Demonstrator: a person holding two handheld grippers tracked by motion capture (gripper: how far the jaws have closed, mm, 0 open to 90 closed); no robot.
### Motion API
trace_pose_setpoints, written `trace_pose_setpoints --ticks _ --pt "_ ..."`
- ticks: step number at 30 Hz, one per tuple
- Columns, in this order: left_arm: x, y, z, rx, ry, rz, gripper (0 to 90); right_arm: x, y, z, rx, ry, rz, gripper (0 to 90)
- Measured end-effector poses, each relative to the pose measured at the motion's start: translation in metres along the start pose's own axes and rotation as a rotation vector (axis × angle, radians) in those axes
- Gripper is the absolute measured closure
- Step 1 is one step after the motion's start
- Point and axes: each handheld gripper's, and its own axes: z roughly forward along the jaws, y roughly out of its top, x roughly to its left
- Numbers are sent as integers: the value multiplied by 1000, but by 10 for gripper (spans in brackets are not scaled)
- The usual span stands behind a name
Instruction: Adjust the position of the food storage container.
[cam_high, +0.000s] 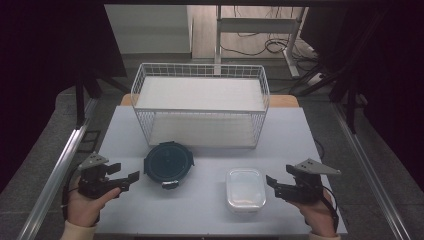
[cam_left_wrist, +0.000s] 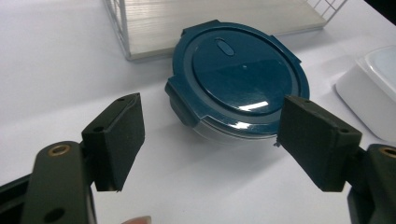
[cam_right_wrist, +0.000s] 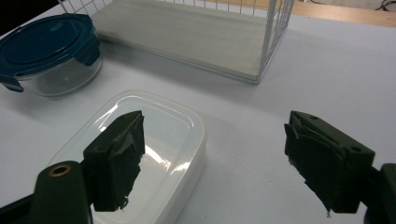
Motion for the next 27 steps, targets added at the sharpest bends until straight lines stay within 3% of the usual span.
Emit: trace_pose_setpoints --ticks 11,21,27 --pt "-3 -2 5 5 -32 7 237 5 -1 0 0 19 -33 201" --pt "-8 -2 8 9 -26 14 241 2 -1 -3 -10 25 -23 204" --pt "-19 1 16 28 -47 39 245 1 -2 -1 6 15 -18 204"
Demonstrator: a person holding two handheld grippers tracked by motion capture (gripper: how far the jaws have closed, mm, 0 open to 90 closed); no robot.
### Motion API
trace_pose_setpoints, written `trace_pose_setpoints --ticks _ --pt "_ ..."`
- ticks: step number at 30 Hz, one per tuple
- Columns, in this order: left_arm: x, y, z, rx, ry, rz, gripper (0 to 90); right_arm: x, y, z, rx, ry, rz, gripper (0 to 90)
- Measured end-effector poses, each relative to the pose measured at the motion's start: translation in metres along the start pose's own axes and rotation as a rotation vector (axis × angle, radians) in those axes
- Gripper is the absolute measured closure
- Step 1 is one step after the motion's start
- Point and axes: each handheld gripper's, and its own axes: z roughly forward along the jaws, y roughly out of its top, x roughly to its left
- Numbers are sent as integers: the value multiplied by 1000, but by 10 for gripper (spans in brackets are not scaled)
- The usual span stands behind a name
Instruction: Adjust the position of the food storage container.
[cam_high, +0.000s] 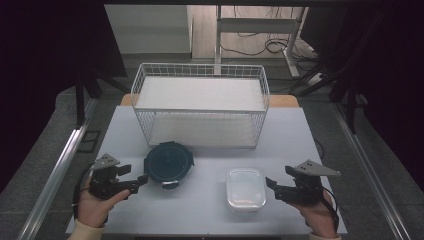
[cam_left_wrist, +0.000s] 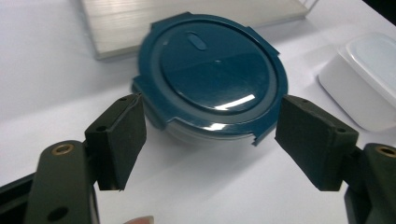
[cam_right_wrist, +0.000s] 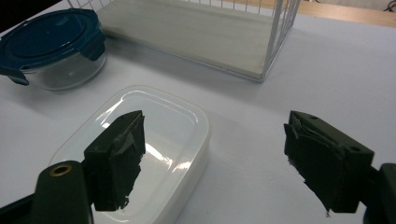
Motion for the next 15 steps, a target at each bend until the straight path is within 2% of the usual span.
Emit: trace_pose_setpoints --ticks 4,7,8,10,11,12,15 --pt "-6 5 5 13 -16 18 251 -2 -2 3 12 3 7 204" --pt "-14 18 16 22 -57 41 263 -4 -3 4 17 1 9 204" --pt "-14 18 16 22 -57 41 268 -4 -3 4 17 1 9 204" --pt "-18 30 31 43 -81 59 283 -5 -4 5 22 -1 12 204" --pt "-18 30 31 43 -81 59 296 -5 -4 5 22 -1 12 204" --pt "-20 39 42 61 -80 69 311 -5 -4 5 19 -1 12 204" --pt "-29 53 55 87 -99 102 330 -5 -3 4 17 -4 14 204"
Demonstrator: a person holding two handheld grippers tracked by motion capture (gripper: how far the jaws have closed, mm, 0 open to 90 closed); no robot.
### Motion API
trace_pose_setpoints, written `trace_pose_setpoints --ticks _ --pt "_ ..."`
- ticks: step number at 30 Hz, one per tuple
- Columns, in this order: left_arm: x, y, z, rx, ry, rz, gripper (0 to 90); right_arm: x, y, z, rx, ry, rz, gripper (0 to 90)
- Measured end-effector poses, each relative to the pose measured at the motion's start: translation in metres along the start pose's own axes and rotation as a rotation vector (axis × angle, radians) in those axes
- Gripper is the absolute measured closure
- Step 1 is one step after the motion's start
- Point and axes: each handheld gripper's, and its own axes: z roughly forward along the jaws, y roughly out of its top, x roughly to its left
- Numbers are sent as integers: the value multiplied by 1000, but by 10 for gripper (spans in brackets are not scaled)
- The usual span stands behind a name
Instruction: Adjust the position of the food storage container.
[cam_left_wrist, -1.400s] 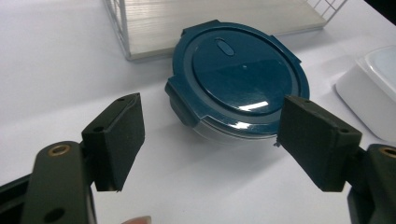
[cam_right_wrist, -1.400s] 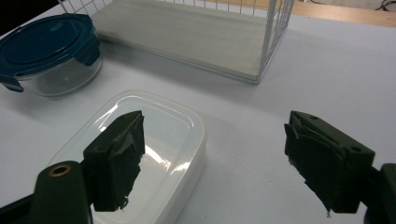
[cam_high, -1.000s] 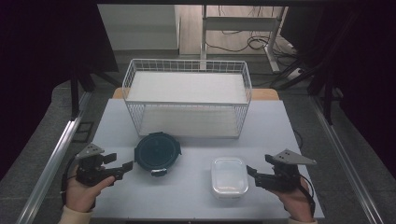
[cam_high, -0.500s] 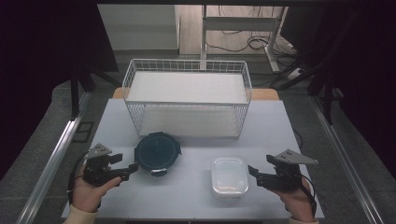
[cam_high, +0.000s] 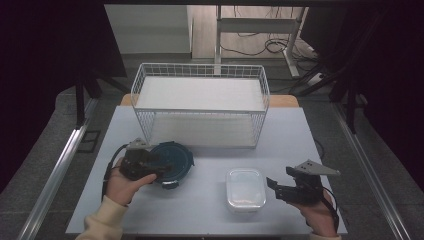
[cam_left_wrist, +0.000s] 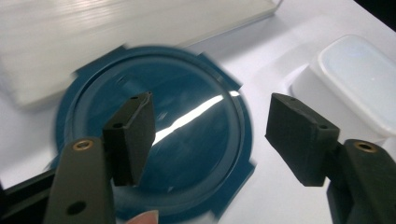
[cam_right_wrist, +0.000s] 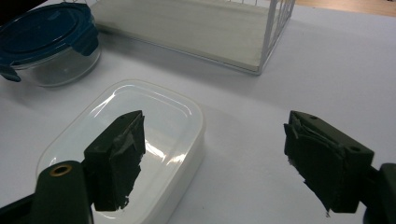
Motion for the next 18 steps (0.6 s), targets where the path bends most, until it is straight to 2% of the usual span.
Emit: trace_pose_setpoints --ticks 1,7,10,13,16,18 --pt "-2 5 4 9 -6 21 336 -1 0 0 0 -1 1 204" --pt "-20 29 34 61 -27 76 383 -3 -1 -1 5 -12 10 206" --pt "-26 40 54 103 -38 109 500 -3 -1 0 10 -12 12 206" --pt "-33 49 72 151 -56 129 679 -2 -1 1 14 -12 7 206" --pt "-36 54 89 223 -34 162 818 -2 -2 1 15 -12 8 206" --pt "-36 53 99 266 -23 161 875 -2 -2 1 16 -12 7 206"
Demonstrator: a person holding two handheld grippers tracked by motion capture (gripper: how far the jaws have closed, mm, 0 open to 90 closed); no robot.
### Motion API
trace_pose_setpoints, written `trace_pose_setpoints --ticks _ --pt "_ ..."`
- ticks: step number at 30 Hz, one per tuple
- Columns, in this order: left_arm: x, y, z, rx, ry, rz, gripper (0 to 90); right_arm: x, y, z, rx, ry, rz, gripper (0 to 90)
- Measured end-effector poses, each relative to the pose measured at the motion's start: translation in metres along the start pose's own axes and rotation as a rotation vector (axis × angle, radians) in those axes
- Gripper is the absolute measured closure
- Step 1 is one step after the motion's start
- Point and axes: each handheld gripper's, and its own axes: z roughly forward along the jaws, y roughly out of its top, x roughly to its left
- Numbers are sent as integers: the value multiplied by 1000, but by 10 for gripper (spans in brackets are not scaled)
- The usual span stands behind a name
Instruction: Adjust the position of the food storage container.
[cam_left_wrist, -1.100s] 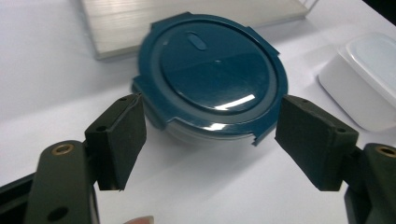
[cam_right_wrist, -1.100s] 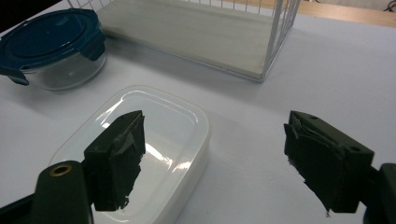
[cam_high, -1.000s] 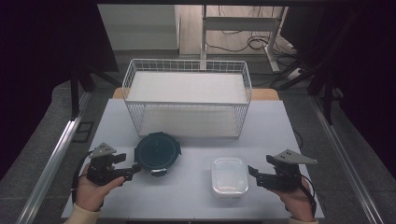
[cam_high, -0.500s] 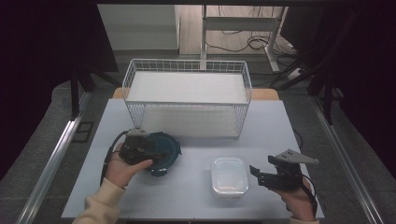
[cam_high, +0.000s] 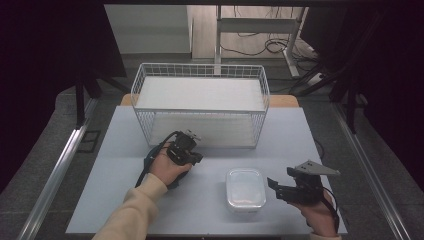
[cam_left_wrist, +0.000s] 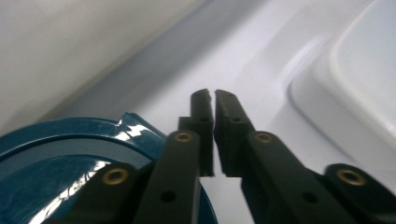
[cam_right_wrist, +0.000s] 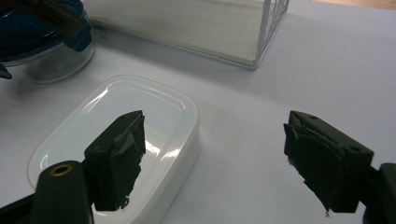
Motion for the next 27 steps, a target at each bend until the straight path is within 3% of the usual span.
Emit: trace_pose_setpoints --ticks 4,6,10,13,21,27 --pt "1 -2 10 56 16 -4 900 -1 -1 -1 -1 -5 2 206" --pt "2 -2 11 52 9 -21 900 -1 -1 -2 -3 -6 3 205" --pt "0 -2 11 57 23 -18 900 -1 0 -2 -3 -9 4 205" --pt "1 -4 9 70 3 -29 900 -1 0 -3 -5 -10 2 205" --pt "-3 -12 3 114 20 11 900 -2 -1 -6 -9 -17 5 202" --pt "-3 -19 -1 101 10 -1 900 -1 -1 -4 -5 -16 2 202"
